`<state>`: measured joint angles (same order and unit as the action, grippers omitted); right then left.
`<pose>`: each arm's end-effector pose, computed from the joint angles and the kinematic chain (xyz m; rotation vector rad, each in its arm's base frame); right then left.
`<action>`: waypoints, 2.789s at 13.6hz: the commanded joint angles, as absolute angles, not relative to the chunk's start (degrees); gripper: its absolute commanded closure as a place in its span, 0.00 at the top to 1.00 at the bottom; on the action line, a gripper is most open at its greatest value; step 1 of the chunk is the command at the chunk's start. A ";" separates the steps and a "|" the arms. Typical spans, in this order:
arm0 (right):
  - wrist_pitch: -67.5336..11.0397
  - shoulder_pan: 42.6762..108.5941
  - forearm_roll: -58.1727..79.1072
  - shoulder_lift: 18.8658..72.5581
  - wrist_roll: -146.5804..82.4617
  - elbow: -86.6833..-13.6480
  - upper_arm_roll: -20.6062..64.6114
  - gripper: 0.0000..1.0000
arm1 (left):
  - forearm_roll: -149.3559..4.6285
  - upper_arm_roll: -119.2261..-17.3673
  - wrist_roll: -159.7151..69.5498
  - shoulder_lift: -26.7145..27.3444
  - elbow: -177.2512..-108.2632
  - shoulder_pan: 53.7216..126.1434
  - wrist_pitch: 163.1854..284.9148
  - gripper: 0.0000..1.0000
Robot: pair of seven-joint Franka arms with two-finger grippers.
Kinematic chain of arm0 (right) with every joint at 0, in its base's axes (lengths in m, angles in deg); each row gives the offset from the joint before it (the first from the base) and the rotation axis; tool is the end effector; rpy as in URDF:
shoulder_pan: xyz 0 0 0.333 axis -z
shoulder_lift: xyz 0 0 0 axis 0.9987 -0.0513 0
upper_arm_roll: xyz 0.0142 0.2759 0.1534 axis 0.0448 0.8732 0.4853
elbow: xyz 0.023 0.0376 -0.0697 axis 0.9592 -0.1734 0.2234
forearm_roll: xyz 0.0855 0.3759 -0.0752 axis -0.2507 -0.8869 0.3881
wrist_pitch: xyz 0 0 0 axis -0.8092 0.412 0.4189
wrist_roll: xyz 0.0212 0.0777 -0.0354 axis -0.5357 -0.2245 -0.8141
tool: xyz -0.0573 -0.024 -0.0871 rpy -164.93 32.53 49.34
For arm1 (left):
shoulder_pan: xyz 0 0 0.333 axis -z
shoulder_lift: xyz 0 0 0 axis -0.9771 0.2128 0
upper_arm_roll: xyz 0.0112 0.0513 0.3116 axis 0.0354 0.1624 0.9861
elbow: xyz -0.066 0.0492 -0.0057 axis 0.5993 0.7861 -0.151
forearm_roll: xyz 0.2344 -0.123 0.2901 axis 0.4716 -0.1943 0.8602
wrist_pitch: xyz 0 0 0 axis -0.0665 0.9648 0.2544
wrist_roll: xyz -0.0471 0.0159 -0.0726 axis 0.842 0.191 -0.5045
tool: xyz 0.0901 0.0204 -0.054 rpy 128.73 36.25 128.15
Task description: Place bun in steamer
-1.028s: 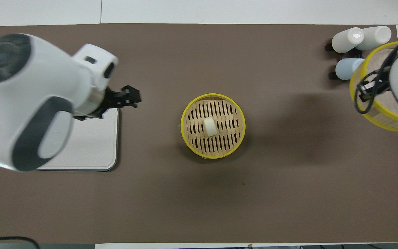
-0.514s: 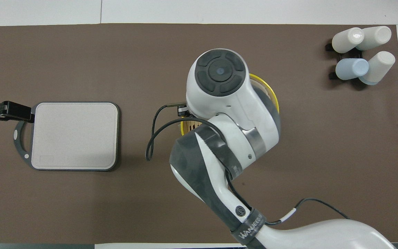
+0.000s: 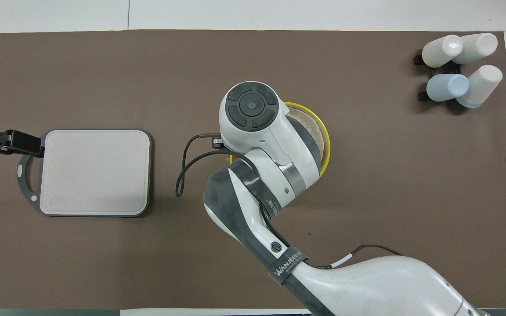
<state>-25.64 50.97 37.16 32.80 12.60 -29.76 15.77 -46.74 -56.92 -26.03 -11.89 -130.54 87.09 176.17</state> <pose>0.5604 0.4258 0.4091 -3.0496 0.0309 -0.0079 0.5389 -0.0074 0.5896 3.1364 -0.1279 -0.1171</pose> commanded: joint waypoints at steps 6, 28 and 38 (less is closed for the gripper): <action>-31.14 48.65 35.78 33.19 17.34 -34.65 15.50 0.00 | -46.26 -57.27 -24.89 -11.06 -126.28 86.42 171.45 1.00; 4.11 84.34 40.26 61.58 -12.55 -36.33 13.92 1.00 | -48.63 -57.36 -25.07 -10.45 -124.53 86.24 172.24 1.00; 2.51 86.44 40.71 62.11 -13.60 -35.89 14.01 1.00 | -48.55 -57.36 -25.07 -10.45 -124.53 86.15 172.24 1.00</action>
<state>3.42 84.51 40.81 60.06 -12.14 -33.90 13.28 -47.98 -56.95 -25.98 -11.61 -126.21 87.08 172.28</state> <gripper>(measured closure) 0.000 0.000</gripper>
